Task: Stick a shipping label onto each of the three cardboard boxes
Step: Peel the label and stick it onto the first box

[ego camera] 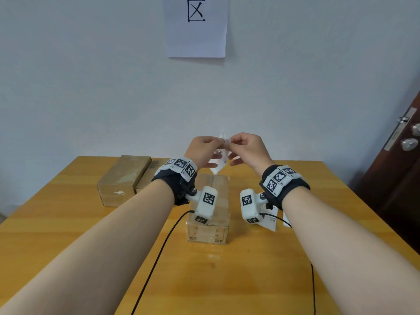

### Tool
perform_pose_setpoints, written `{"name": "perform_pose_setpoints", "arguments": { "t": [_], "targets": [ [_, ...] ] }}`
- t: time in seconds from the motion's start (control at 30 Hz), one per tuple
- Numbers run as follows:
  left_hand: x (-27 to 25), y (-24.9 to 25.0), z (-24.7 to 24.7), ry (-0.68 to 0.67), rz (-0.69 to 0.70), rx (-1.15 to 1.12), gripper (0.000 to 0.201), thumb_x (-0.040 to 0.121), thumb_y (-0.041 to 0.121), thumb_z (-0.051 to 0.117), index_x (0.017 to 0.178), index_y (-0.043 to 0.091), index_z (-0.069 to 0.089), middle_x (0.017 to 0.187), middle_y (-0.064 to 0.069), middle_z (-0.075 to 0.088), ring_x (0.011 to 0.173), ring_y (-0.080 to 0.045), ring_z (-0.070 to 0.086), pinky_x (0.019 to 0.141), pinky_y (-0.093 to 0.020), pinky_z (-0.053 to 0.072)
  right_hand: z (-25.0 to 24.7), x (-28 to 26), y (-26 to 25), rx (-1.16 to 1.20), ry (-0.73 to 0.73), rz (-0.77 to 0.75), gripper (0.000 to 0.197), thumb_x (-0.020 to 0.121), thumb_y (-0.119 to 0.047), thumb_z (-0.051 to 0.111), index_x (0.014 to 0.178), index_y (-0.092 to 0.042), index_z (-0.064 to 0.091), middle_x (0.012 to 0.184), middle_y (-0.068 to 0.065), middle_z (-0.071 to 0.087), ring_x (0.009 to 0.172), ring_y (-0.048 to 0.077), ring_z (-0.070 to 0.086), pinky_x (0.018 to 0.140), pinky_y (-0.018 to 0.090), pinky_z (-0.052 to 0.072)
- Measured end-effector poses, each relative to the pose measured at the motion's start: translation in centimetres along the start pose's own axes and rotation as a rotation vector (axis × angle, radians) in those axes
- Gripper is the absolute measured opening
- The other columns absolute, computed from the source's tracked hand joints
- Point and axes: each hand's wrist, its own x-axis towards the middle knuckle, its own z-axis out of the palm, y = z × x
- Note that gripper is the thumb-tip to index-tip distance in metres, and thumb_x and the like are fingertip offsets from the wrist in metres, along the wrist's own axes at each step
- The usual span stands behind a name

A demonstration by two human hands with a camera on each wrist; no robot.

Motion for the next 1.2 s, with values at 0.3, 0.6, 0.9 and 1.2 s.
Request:
{"name": "perform_pose_setpoints", "arguments": {
  "t": [0.3, 0.6, 0.9, 1.2],
  "targets": [
    [-0.01, 0.03, 0.0, -0.009, 0.033, -0.067, 0.025, 0.1, 0.025, 0.057, 0.109, 0.009, 0.074, 0.104, -0.007, 0.078, 0.091, -0.021, 0.078, 0.08, -0.042, 0.064, 0.08, -0.16, -0.18, -0.073, -0.041, -0.075, 0.015, 0.09, -0.02, 0.08, 0.094, -0.007, 0.073, 0.087, 0.007, 0.074, 0.068, 0.017, 0.07, 0.06, 0.04, 0.062],
    [0.08, -0.04, 0.09, -0.032, 0.006, -0.116, 0.03, 0.103, 0.026, 0.054, 0.11, 0.004, 0.072, 0.104, -0.01, 0.078, 0.09, -0.028, 0.077, 0.085, -0.048, 0.063, 0.0, -0.61, 0.03, -0.042, -0.057, -0.075, 0.018, 0.097, -0.028, 0.074, 0.092, -0.011, 0.071, 0.085, 0.012, 0.078, 0.071, 0.023, 0.074, 0.064, 0.044, 0.06],
    [0.04, -0.13, 0.14, -0.043, 0.05, -0.1, 0.03, 0.099, 0.03, 0.062, 0.108, 0.005, 0.075, 0.103, -0.009, 0.078, 0.089, -0.025, 0.078, 0.083, -0.044, 0.064, 0.05, -0.36, -0.08, -0.035, -0.022, -0.061, 0.018, 0.098, -0.024, 0.071, 0.097, -0.006, 0.072, 0.085, 0.011, 0.079, 0.075, 0.031, 0.075, 0.062, 0.041, 0.059],
    [0.14, -0.34, -0.38, 0.054, 0.053, -0.078, 0.02, 0.099, 0.018, 0.059, 0.104, 0.007, 0.075, 0.095, -0.003, 0.08, 0.084, -0.016, 0.078, 0.07, -0.03, 0.063, -0.07, -0.58, 0.12, -0.027, -0.019, -0.048, 0.013, 0.098, -0.019, 0.07, 0.099, -0.008, 0.075, 0.092, 0.013, 0.078, 0.069, 0.021, 0.071, 0.065, 0.046, 0.062]
  ]
}}
